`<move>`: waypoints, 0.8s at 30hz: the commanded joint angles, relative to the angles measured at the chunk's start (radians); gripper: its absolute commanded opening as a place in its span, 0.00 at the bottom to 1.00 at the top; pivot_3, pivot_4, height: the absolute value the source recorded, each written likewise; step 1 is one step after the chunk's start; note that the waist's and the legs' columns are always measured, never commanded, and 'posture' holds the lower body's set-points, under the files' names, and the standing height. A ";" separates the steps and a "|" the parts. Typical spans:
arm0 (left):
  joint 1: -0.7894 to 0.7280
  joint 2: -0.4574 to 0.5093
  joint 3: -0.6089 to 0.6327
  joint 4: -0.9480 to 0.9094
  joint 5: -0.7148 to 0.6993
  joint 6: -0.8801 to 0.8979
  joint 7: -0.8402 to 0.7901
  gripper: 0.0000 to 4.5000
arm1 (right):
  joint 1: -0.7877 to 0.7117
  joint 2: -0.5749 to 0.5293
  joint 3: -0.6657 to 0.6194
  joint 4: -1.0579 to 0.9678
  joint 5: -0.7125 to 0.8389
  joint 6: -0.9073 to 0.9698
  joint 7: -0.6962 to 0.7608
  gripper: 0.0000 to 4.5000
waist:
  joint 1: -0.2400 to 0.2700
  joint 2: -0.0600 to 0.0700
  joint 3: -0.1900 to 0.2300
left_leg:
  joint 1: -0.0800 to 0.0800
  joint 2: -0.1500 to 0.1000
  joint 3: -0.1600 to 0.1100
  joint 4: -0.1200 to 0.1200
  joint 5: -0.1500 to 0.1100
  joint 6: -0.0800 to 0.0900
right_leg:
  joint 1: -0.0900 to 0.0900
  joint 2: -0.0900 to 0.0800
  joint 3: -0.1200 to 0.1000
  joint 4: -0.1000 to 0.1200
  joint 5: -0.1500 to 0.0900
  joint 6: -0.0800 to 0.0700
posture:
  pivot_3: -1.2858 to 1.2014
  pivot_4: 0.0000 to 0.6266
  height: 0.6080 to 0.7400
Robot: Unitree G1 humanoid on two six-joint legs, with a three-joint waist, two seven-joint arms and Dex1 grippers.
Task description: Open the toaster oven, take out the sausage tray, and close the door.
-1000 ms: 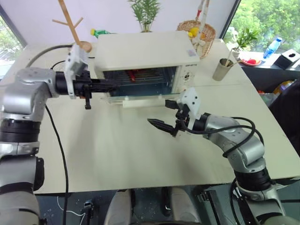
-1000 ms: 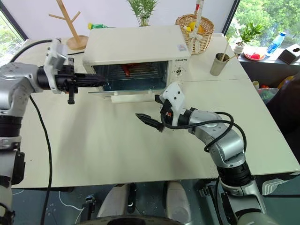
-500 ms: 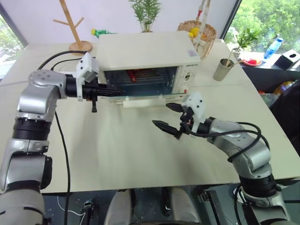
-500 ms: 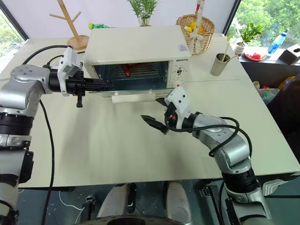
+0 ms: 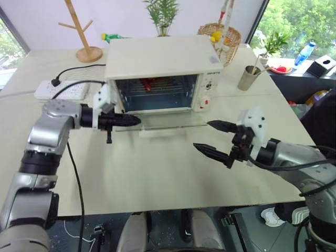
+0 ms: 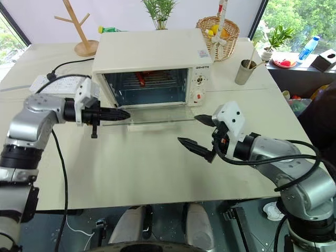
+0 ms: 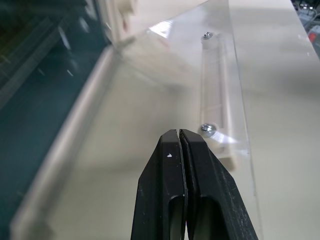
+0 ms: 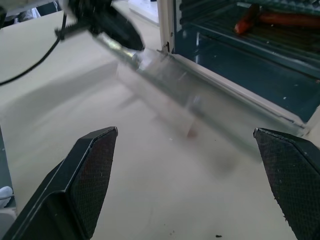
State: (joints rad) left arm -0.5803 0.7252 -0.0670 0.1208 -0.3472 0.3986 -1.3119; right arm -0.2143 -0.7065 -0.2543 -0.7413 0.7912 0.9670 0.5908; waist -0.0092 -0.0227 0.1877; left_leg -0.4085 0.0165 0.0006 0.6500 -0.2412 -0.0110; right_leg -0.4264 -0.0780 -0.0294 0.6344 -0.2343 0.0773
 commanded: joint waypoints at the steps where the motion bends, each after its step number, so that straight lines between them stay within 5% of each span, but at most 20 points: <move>1: 0.035 -0.014 -0.001 -0.057 0.001 0.011 0.046 0.01 | -0.013 -0.016 -0.037 -0.027 0.038 0.002 -0.031 1.00 | 0.002 0.000 0.000 | 0.000 0.000 0.000 0.000 0.000 0.000 | 0.000 0.000 0.000 0.000 0.000 0.000 | 0.52 0.24 1.00; 16: 0.121 -0.121 -0.009 0.008 0.045 -0.003 0.211 0.01 | -0.092 -0.022 0.035 0.042 -0.004 -0.038 -0.082 1.00 | 0.003 0.000 0.000 | 0.000 0.000 0.000 0.001 0.000 0.000 | 0.001 0.000 0.000 -0.001 0.000 0.000 | 0.52 0.24 1.00; 19: 0.142 -0.100 0.023 -0.040 0.002 0.035 0.207 0.20 | -0.120 -0.022 0.066 0.063 -0.030 -0.056 -0.080 1.00 | 0.000 0.000 0.000 | 0.000 0.000 0.000 0.001 0.000 0.000 | 0.001 0.000 0.000 0.000 0.000 0.000 | 0.52 0.24 1.00; 24: 0.151 -0.018 0.232 -0.241 -0.272 0.308 0.210 0.74 | -0.202 -0.045 0.199 0.140 -0.177 -0.136 -0.057 1.00 | -0.005 -0.001 0.000 | 0.000 0.000 -0.001 0.001 0.000 0.000 | 0.000 0.000 0.000 0.000 0.000 0.000 | 0.52 0.24 1.00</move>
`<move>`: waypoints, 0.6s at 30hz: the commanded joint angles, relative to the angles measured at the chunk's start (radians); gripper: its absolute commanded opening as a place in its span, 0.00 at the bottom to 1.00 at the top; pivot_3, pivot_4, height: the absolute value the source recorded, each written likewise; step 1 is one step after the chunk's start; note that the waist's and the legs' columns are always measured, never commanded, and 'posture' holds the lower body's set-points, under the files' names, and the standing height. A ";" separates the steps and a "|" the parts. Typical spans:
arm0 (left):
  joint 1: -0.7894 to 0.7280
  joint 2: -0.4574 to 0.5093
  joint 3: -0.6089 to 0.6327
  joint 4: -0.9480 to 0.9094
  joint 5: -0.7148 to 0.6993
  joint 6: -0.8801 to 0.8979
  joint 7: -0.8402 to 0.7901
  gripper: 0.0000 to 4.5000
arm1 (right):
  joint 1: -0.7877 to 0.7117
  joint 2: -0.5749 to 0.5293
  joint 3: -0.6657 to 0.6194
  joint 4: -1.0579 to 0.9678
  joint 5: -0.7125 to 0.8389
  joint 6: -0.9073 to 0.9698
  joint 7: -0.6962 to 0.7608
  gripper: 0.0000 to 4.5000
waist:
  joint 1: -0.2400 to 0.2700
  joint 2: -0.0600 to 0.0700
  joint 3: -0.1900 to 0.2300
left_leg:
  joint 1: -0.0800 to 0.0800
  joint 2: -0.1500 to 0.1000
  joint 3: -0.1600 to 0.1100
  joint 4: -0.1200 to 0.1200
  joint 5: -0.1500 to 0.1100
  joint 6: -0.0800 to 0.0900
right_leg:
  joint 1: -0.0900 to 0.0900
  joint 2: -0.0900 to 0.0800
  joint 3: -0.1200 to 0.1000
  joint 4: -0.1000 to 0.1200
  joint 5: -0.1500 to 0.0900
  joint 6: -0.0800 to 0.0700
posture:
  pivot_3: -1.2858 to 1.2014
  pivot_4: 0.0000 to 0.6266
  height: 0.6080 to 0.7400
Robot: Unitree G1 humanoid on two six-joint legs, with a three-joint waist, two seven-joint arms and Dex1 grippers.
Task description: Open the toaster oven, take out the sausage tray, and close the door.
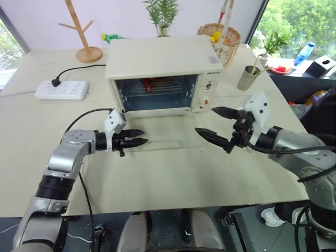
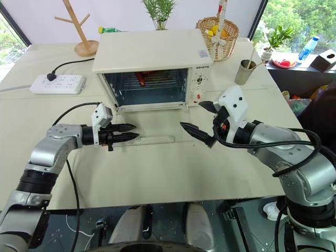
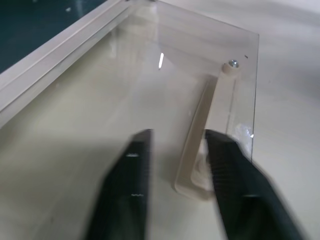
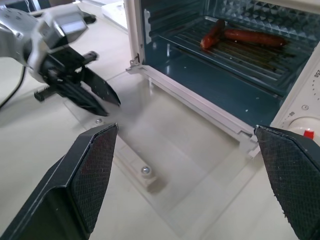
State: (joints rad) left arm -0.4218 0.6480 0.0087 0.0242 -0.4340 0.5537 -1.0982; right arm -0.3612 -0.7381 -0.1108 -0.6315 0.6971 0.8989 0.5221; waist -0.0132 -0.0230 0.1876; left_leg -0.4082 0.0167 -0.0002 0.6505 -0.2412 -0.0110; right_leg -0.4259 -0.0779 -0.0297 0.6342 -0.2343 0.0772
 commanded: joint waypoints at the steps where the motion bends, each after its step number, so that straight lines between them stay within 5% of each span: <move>1: -0.005 0.072 0.188 -0.174 -0.230 0.197 0.003 0.84 | -0.068 -0.013 0.071 0.046 -0.104 -0.083 0.016 1.00 | -0.002 0.000 0.000 | 0.000 0.000 0.000 0.000 0.000 0.000 | 0.000 0.000 0.000 0.000 0.000 0.000 | 0.52 0.24 1.00; 2: -0.003 0.091 0.229 -0.209 -0.272 0.241 0.023 0.98 | -0.090 -0.011 0.107 0.072 -0.148 -0.111 0.017 1.00 | 0.000 0.000 0.000 | 0.000 0.000 -0.001 0.000 0.000 0.000 | 0.000 0.000 0.000 0.000 0.000 0.000 | 0.52 0.24 1.00; 3: 0.000 0.105 0.260 -0.237 -0.299 0.272 0.046 0.99 | -0.109 -0.009 0.139 0.094 -0.190 -0.137 0.018 1.00 | 0.000 0.000 0.000 | 0.000 0.000 -0.002 0.000 0.000 0.000 | 0.000 0.000 0.000 0.000 0.000 0.000 | 0.52 0.24 1.00; 18: 0.117 0.134 0.410 -0.480 -0.474 0.400 0.299 0.99 | -0.422 0.189 0.628 0.612 -0.892 -0.631 -0.063 1.00 | 0.000 0.000 0.000 | 0.000 -0.001 -0.001 0.000 0.000 0.000 | 0.000 0.000 0.000 0.000 0.000 0.000 | 0.52 0.24 1.00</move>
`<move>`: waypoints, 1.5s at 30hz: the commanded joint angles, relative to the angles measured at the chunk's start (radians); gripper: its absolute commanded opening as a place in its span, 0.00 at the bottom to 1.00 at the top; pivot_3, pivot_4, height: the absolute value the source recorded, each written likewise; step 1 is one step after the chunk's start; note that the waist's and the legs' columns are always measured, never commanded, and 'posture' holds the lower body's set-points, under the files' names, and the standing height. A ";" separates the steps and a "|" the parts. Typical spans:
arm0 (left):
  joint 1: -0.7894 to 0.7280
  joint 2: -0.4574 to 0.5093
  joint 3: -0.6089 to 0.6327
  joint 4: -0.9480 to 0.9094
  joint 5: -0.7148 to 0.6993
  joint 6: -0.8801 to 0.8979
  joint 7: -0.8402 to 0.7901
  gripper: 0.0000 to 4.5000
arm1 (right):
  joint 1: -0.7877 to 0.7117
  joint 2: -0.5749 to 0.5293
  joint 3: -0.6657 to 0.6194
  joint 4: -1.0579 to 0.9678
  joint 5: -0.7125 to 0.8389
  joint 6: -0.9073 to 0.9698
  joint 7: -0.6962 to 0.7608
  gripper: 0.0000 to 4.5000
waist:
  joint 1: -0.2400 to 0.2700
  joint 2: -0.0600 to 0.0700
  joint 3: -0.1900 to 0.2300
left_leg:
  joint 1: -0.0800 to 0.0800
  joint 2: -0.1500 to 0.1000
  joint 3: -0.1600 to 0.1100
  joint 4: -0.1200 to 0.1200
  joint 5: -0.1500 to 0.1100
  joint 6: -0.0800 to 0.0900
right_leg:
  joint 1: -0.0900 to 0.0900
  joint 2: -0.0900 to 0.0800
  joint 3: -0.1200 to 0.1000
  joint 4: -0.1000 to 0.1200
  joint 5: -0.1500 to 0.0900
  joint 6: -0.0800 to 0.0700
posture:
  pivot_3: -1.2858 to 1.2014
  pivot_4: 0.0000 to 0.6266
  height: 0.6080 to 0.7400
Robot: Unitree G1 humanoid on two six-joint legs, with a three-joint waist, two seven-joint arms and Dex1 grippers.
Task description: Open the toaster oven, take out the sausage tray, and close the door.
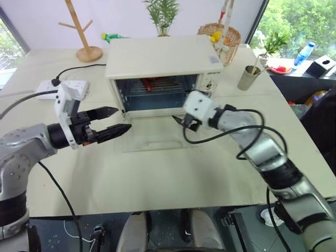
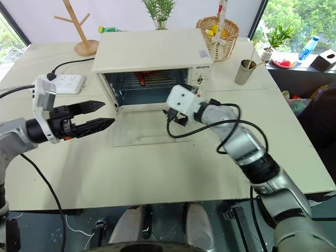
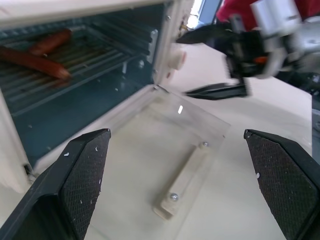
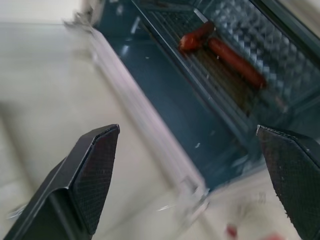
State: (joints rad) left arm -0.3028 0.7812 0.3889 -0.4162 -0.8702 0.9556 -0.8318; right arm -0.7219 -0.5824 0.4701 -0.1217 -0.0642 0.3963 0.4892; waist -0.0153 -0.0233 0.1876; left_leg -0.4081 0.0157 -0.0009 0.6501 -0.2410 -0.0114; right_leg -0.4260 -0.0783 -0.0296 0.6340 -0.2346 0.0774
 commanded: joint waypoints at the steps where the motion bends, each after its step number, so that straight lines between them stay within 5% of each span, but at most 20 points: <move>1: -0.002 0.001 0.029 -0.041 -0.049 -0.001 0.041 0.99 | -0.079 0.053 0.055 0.148 -0.157 -0.161 -0.039 1.00 | 0.003 0.000 0.000 | 0.000 0.000 0.000 0.000 0.000 0.000 | 0.000 0.000 0.000 0.000 0.000 0.000 | 0.52 0.24 1.00; 10: 0.004 0.022 0.017 -0.049 -0.086 -0.021 0.071 0.99 | -0.252 0.207 0.084 0.607 -0.359 -0.410 -0.178 1.00 | -0.001 0.000 0.000 | 0.000 -0.001 0.000 -0.001 0.001 -0.001 | 0.000 -0.001 0.000 0.000 0.000 0.000 | 0.52 0.24 1.00; 29: -0.019 0.032 -0.011 -0.028 -0.077 -0.061 0.076 0.99 | -0.533 0.386 0.079 1.265 -0.482 -0.643 -0.431 1.00 | -0.005 0.000 0.000 | 0.000 -0.001 0.000 -0.002 0.001 -0.002 | -0.001 -0.001 0.000 0.000 0.000 0.000 | 0.52 0.24 1.00; 33: -0.025 0.031 -0.006 -0.019 -0.086 -0.063 0.078 1.00 | -0.548 0.399 0.082 1.304 -0.498 -0.662 -0.457 0.70 | -0.006 0.001 0.000 | 0.000 -0.001 -0.001 -0.002 0.001 -0.003 | -0.001 -0.001 0.000 0.000 0.000 0.000 | 0.52 0.24 1.00; 39: -0.029 0.030 -0.007 -0.010 -0.082 -0.071 0.078 1.00 | -0.549 0.407 0.072 1.329 -0.506 -0.672 -0.477 0.02 | -0.007 0.000 0.000 | 0.000 -0.001 -0.001 -0.003 0.001 -0.003 | -0.001 -0.001 0.000 0.000 0.000 0.000 | 0.52 0.24 1.00; 45: -0.039 0.029 -0.017 -0.001 -0.080 -0.074 0.076 1.00 | -0.536 0.403 0.061 1.330 -0.520 -0.674 -0.481 0.02 | -0.006 0.000 0.000 | 0.000 -0.001 -0.001 -0.003 0.001 -0.003 | -0.001 -0.001 0.000 0.000 0.000 0.000 | 0.52 0.24 1.00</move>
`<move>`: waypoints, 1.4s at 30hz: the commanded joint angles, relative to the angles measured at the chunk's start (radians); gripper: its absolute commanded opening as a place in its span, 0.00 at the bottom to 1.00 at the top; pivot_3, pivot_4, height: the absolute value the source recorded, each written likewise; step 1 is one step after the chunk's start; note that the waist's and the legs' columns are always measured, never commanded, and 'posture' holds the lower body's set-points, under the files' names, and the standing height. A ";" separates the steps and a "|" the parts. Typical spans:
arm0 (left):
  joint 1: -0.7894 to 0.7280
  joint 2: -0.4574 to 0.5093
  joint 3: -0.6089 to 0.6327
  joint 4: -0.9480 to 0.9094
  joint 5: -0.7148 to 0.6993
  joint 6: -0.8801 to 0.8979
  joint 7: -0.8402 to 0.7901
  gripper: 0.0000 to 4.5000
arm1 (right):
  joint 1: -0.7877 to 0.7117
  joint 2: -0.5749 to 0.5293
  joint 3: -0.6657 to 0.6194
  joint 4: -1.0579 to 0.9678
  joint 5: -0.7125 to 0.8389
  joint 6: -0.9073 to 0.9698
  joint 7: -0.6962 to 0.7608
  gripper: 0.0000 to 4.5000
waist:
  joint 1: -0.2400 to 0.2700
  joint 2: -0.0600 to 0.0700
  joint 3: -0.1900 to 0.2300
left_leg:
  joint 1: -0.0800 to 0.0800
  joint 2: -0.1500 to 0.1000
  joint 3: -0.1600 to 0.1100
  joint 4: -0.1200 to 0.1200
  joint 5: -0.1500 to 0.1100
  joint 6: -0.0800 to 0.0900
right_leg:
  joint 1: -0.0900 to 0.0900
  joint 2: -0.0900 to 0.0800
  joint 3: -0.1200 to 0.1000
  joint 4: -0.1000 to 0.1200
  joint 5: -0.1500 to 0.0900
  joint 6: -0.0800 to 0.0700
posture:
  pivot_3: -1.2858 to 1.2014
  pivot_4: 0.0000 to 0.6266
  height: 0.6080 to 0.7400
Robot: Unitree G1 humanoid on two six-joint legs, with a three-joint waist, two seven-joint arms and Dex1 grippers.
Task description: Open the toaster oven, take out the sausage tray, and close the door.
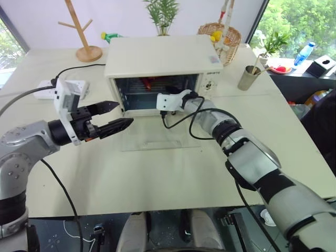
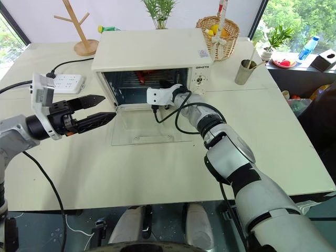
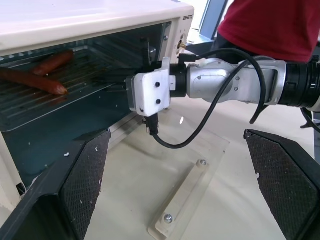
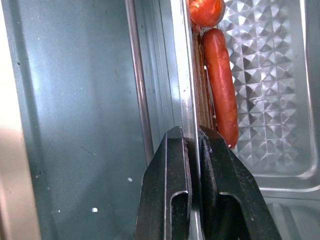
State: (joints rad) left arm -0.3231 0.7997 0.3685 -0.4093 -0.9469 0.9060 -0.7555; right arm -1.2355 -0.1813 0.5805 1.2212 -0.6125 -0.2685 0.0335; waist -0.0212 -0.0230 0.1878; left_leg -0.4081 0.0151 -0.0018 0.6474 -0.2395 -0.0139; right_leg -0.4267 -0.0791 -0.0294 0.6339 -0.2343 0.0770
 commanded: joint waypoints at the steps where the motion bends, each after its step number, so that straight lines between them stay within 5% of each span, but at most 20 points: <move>1: -0.022 0.010 0.000 -0.005 -0.001 -0.025 -0.002 1.00 | -0.021 0.001 -0.050 -0.015 0.028 -0.009 -0.025 0.02 | 0.000 0.000 0.000 | 0.000 0.000 0.000 0.000 0.000 0.000 | 0.000 0.000 0.000 0.000 0.000 0.000 | 0.52 0.24 1.00; 14: -0.124 0.005 -0.097 0.119 0.067 -0.079 -0.059 1.00 | 0.070 -0.037 -0.056 -0.195 0.030 -0.008 0.011 0.02 | 0.002 0.000 0.000 | -0.001 0.000 0.000 -0.001 0.000 0.000 | 0.000 0.000 0.000 0.000 0.000 0.000 | 0.52 0.24 1.00; 26: -0.323 0.015 -0.238 0.442 0.264 -0.230 -0.266 1.00 | 0.273 -0.107 -0.082 -0.672 0.020 0.127 0.153 0.02 | 0.002 0.000 0.000 | -0.001 -0.001 0.000 -0.001 0.000 0.000 | -0.001 0.001 -0.001 0.000 0.000 0.000 | 0.52 0.24 1.00; 42: -0.358 0.003 -0.256 0.484 0.319 -0.244 -0.346 1.00 | 0.560 -0.245 -0.138 -1.169 -0.032 0.185 0.315 0.02 | 0.004 -0.001 0.000 | -0.001 0.000 0.000 0.000 0.000 0.000 | -0.001 0.001 -0.001 0.000 0.000 0.000 | 0.52 0.24 1.00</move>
State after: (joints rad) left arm -0.6559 0.7946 0.0941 0.0795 -0.6309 0.6728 -1.0930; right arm -0.6830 -0.4196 0.4887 0.1686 -0.6637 -0.0644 0.3465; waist -0.0171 -0.0236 0.1881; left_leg -0.4091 0.0146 -0.0014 0.6474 -0.2396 -0.0138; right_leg -0.4273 -0.0783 -0.0304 0.6341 -0.2344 0.0774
